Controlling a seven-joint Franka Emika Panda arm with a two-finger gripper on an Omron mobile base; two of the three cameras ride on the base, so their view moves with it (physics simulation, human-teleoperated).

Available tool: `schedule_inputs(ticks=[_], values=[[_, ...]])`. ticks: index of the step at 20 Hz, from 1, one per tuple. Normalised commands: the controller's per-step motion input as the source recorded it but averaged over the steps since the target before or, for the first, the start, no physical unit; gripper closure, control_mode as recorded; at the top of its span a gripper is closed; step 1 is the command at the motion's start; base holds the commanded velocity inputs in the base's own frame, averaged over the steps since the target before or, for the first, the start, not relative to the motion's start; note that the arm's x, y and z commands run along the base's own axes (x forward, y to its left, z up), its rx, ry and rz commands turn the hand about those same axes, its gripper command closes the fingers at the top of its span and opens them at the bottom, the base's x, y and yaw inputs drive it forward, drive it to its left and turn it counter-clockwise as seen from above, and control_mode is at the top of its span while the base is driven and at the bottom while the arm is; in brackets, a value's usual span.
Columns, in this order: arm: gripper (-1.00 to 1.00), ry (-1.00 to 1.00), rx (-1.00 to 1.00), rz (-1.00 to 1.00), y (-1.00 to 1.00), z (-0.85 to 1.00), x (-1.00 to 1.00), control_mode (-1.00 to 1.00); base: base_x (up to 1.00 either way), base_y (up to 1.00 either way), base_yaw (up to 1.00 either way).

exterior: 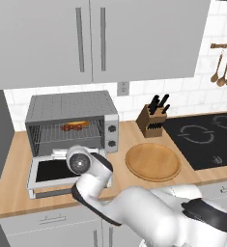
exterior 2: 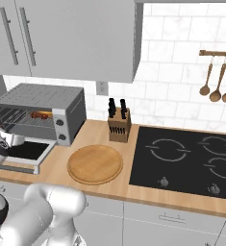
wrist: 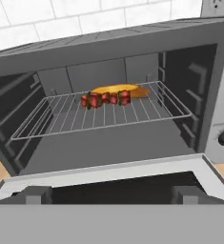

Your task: Pick up the kebab skewer and baguette bread, and place them inside the toaster oven. Close the toaster oven door and start by setting the timer.

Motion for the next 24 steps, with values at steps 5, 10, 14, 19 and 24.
schedule_inputs(ticks=[5, 10, 14, 19, 24], values=[[-1.0, 0.0, 0.0, -0.06, 0.1, -0.02, -0.86, -1.0, 0.0, 0.0, 0.0], [-1.0, 0.0, 0.0, -0.02, 0.08, -0.3, -0.63, -1.0, 0.0, 0.0, 0.0], [-1.0, 0.0, 0.0, 0.0, 0.0, -0.33, -0.39, -1.0, 0.0, 0.0, 0.0], [-1.0, 0.0, 0.0, 0.0, 0.0, -0.33, -0.18, -1.0, 0.0, 0.0, 0.0], [-1.0, 0.02, 0.0, 0.0, 0.03, -0.3, -0.05, -1.0, 0.0, 0.0, 0.0]])
